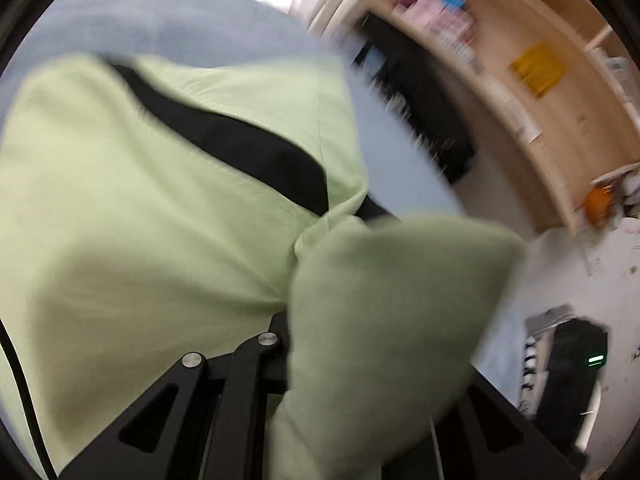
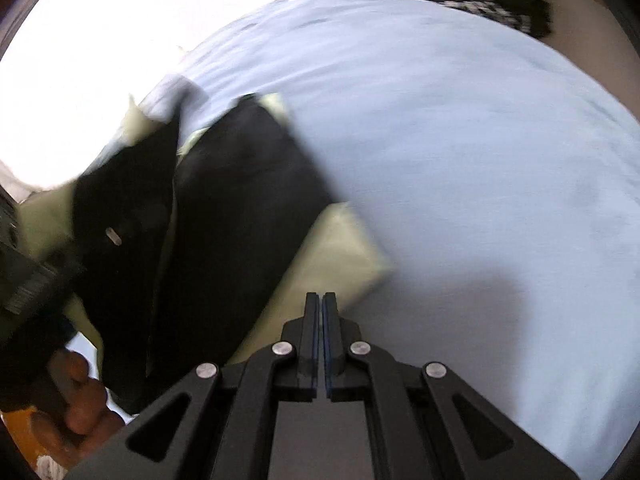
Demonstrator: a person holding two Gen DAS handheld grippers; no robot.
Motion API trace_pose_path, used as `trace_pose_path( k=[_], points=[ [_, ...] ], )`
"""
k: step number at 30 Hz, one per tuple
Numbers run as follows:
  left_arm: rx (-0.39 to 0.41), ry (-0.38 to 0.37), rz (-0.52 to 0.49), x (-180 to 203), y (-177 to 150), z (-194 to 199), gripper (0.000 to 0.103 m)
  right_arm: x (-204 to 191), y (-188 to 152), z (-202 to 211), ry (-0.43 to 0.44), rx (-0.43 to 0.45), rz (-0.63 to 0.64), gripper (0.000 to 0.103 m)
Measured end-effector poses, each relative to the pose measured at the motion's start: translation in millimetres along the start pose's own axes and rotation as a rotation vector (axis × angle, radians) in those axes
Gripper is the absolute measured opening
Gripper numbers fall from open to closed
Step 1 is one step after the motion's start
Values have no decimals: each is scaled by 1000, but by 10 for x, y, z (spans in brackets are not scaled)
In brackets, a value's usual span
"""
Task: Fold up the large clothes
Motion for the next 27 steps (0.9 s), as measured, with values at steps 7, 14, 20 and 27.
trace_pose_path(
  k=[7,14,20,27],
  points=[
    [46,57,-88,285,86,-30,10,35,7,78,11,23,-4,0],
    [-24,121,-90,243,58,-409,11,171,-38,128,-2,11,-12,0],
    [-68,13,-42,311,54,-194,64,50,209,160,-6,20,23,5],
    [-106,-64,-46,505,19,366,78,-114,460,391,26,56,17,5]
  ],
)
Point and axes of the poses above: each gripper's, at about its wrist camera, not at the fingertips, and z roughly against the way its jaws point, x to its right, y to its top, the point moved 10 cm from there along -z, roughly the way its jaws point, and after that the axes turned 9 degrees about -z, right-handed, at the moved point
